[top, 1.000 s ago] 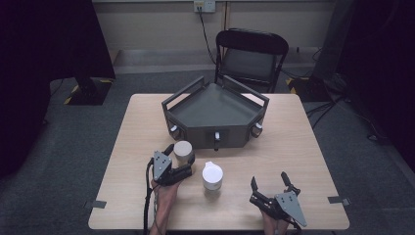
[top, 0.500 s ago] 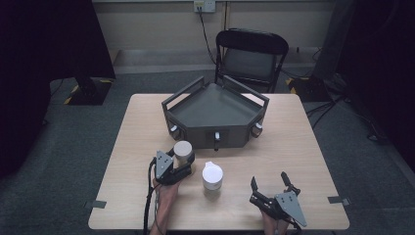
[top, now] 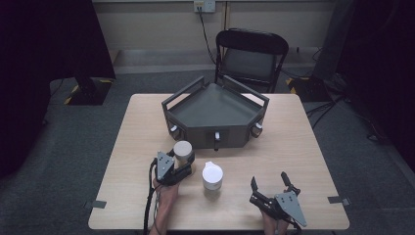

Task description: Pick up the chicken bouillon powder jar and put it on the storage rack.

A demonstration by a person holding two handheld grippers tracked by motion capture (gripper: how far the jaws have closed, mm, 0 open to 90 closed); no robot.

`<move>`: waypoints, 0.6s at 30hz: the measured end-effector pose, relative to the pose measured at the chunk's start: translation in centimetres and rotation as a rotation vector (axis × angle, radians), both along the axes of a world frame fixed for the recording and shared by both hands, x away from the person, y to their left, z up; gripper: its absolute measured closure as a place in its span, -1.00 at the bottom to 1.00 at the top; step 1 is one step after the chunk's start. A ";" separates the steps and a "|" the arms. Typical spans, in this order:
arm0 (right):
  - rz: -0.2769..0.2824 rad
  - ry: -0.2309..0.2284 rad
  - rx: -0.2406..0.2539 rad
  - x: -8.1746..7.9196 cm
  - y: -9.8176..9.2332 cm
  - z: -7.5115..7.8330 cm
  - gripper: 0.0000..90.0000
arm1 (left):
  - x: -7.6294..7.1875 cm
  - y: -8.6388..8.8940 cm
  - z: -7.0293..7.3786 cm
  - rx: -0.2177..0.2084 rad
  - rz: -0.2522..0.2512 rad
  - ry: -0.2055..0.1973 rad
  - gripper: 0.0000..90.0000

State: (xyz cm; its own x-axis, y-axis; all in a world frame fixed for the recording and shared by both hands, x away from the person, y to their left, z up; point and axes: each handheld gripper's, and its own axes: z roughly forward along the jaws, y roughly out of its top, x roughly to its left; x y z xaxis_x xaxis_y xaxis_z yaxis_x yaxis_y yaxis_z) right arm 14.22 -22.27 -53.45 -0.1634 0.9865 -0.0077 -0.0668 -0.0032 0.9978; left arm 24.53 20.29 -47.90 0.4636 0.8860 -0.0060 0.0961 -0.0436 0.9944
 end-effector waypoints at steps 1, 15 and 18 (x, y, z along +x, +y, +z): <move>0.000 0.000 0.000 0.0 0.0 0.0 -0.99 | 0.0 -0.1 0.0 0.003 0.002 0.000 -0.23; 0.002 0.000 0.000 0.0 0.0 0.0 -0.99 | -0.6 0.0 0.5 0.025 0.022 0.003 -0.23; 0.002 0.000 0.000 0.0 0.0 0.0 -0.99 | -0.8 0.1 0.5 0.018 0.023 -0.008 -0.23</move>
State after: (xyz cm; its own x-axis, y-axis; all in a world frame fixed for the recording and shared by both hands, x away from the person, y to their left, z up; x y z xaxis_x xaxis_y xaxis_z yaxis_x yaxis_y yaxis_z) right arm 14.22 -22.30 -53.45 -0.1651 0.9863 -0.0076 -0.0668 -0.0035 0.9978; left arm 23.75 20.34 -47.41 0.4435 0.8962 0.0137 0.0892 -0.0594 0.9942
